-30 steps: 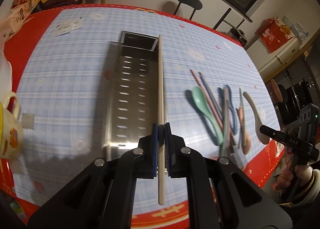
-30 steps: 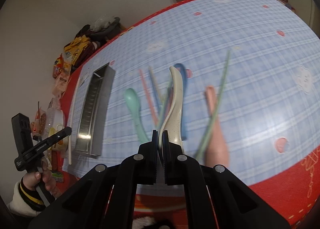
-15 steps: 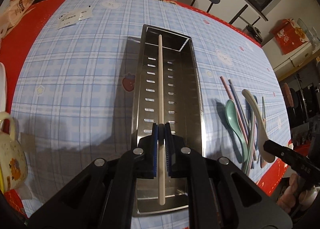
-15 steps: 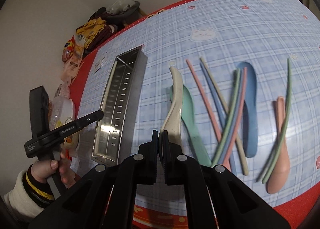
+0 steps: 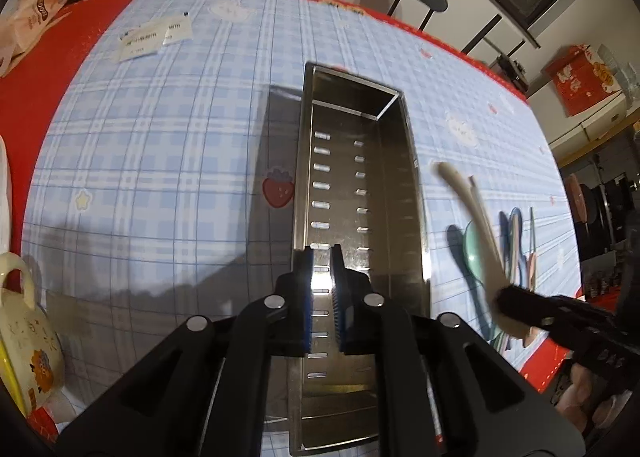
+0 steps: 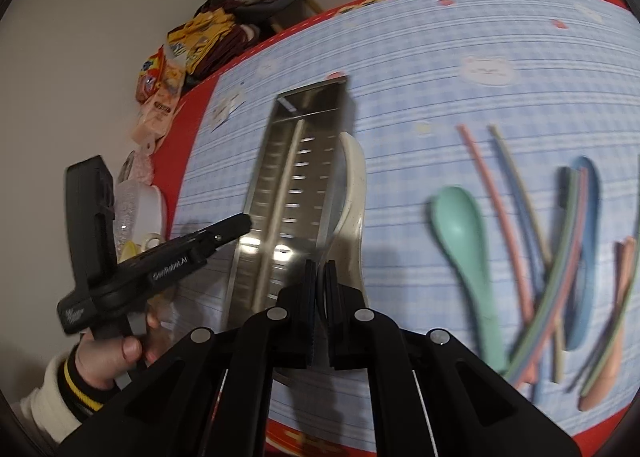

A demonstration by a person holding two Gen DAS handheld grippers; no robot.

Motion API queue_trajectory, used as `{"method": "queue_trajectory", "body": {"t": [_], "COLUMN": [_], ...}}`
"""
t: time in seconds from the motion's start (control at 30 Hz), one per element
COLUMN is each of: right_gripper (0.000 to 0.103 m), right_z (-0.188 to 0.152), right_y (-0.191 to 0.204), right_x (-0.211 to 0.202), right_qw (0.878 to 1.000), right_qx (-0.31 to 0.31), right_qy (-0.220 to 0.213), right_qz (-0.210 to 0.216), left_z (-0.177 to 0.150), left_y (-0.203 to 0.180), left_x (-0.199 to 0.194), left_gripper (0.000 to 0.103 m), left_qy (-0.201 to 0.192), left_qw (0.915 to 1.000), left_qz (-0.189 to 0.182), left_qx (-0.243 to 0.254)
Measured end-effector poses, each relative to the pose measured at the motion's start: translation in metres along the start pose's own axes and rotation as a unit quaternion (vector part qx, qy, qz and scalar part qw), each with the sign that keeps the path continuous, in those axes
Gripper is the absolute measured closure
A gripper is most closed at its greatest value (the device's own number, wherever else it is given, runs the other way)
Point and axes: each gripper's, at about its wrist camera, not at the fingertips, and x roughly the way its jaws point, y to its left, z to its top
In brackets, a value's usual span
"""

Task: Organize utensils
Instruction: 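Carry the beige chopstick and cream spoon into the steel caddy and release, then withdraw both tools from the caddy back toward the utensils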

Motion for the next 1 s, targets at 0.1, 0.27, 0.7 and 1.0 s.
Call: {"method": "queue_trajectory", "body": {"t": [0.1, 0.27, 0.7, 1.0], "right_gripper": [0.098, 0.095, 0.013, 0.006], "right_z": [0.004, 0.004, -0.012, -0.043], "right_y": [0.016, 0.029, 0.031, -0.023], "right_x": [0.016, 0.042, -0.015, -0.062], "right_qw": [1.0, 0.999, 0.997, 0.988], "right_qx": [-0.01, -0.01, -0.065, -0.046], "right_qy": [0.016, 0.05, -0.035, -0.099], "right_qz": [0.005, 0.01, -0.034, -0.105], "left_z": [-0.001, -0.005, -0.016, -0.035], "left_y": [0.002, 0.009, 0.003, -0.027], "left_x": [-0.014, -0.035, -0.068, -0.075], "left_gripper": [0.075, 0.056, 0.006, 0.006], "left_qy": [-0.018, -0.04, -0.064, -0.08], "left_qw": [0.9998, 0.999, 0.9973, 0.9962], "left_qz": [0.0, 0.012, 0.032, 0.032], "left_qx": [-0.004, -0.014, -0.015, 0.015]}}
